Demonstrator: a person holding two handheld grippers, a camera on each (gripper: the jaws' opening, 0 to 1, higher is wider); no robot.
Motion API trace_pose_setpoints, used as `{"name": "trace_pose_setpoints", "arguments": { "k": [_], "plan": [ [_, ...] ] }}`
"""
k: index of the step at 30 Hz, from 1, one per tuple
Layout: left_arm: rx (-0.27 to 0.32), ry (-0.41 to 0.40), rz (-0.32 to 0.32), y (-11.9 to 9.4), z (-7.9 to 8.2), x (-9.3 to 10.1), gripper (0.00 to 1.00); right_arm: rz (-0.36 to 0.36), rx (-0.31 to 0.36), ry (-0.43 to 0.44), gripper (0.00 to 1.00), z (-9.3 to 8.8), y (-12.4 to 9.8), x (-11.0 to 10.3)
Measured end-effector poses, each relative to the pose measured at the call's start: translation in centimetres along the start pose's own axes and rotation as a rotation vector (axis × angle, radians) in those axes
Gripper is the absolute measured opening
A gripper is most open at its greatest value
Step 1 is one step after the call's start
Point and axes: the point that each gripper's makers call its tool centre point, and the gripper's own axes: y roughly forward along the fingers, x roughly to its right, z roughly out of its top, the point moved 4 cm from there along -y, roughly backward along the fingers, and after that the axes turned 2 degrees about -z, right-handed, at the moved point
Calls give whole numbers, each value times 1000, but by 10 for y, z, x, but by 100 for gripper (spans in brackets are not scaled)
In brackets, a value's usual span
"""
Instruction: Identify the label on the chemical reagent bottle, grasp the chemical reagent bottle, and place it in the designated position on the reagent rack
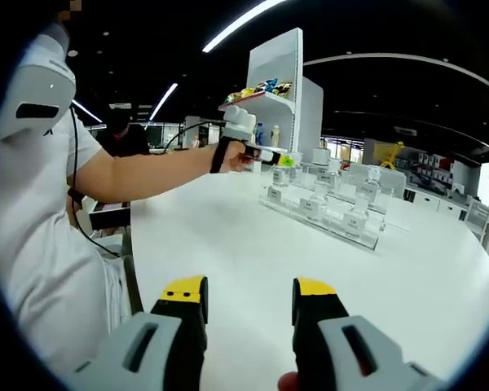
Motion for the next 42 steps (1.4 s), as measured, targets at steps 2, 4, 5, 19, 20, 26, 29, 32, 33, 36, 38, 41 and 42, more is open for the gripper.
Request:
{"name": "trace_pose_setpoints", "arguments": {
  "k": [2, 4, 5, 19, 20, 26, 29, 32, 33, 36, 38, 41, 42],
  "plan": [
    [3, -1, 5, 1, 0, -1, 24, 3, 4, 3, 40, 1, 0, 0],
    [8, 5, 10, 2, 0, -1, 24, 3, 1, 4, 40, 0, 1, 0],
    [6, 7, 16, 3, 0, -2, 24, 2, -3, 3, 40, -1, 2, 0],
    [0, 49, 57, 4, -6, 3, 25, 11, 1, 1, 40, 0, 4, -3],
    [-1, 39, 65, 4, -9, 4, 25, 10, -1, 2, 40, -1, 4, -3],
    [-17, 37, 78, 8, -24, 7, 25, 1, 0, 11, 40, -2, 3, -1],
    [-31, 47, 89, 10, -31, 7, 25, 5, 3, 9, 40, -2, 3, -2],
    [-39, 43, 96, 11, -34, 6, 25, -5, -2, 13, 40, -4, 2, 0],
    [-37, 44, 98, 11, -34, 6, 25, -7, -3, 15, 40, -5, 2, 1],
    [-42, 43, 104, 13, -36, 5, 25, -6, -2, 17, 40, -5, 2, 1],
    [-48, 39, 115, 13, -38, 5, 25, -5, -4, 15, 40, -6, 2, 0],
    [-55, 32, 126, 13, -40, 5, 25, -5, -3, 15, 40, -6, 2, 0],
    [-62, 27, 129, 13, -41, 5, 25, -5, -5, 15, 40, -6, 2, 0]
  ]
}}
